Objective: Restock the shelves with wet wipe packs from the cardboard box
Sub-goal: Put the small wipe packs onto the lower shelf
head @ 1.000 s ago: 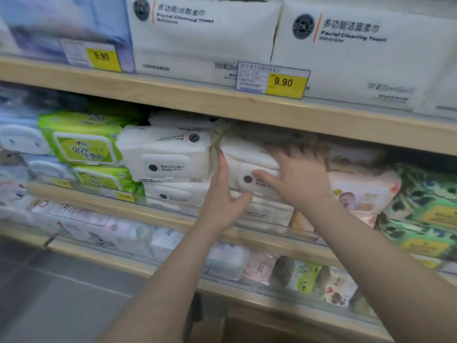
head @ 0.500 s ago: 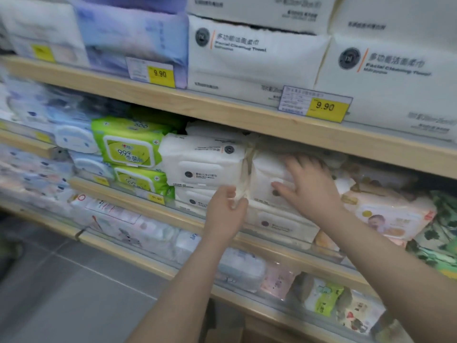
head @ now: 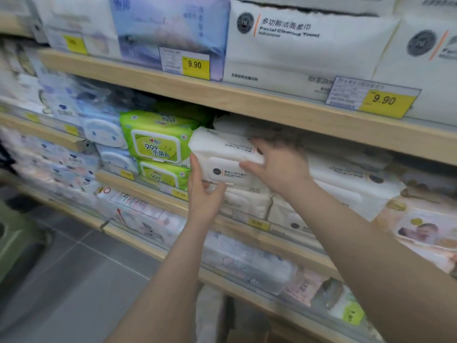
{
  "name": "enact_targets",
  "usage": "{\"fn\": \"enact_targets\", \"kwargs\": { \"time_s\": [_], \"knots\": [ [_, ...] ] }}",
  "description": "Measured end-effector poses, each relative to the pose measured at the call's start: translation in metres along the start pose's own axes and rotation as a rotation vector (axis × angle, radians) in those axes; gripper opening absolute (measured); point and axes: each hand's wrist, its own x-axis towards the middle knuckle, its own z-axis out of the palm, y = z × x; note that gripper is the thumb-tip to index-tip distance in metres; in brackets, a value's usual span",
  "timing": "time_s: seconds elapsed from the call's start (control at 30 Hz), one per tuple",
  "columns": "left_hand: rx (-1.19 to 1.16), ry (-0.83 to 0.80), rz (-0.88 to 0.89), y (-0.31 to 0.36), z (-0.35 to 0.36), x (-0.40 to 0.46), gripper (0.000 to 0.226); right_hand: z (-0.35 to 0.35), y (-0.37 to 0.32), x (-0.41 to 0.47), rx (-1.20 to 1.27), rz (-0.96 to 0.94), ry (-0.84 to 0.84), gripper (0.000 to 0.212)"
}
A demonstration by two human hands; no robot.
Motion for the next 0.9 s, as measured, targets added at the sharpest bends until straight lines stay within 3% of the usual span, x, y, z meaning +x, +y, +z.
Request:
{"fn": "enact_targets", "kwargs": {
  "time_s": [0.2,0.57,0.77,0.9],
  "knots": [
    [0.210,0.001,0.005,0.003,0.007,0.020,0.095,0.007,-0.001,-0.017,-0.106,0.050,0.199,0.060],
    [0.199,-0.087,-0.007,0.004,0.008,0.039,0.107,0.016,-0.005,-0.002,-0.171,0.149,0.143,0.058],
    [0.150,-0.068,-0.050,0.001,0.008,0.012,0.104,0.002,0.001,-0.015,0.000,0.059,0.082,0.056],
    [0.147,-0.048,-0.055,0.003,-0.020,-0.002,0.098,-0.009,-0.004,-0.034,0.097,-0.093,0.135,0.059]
  ]
}}
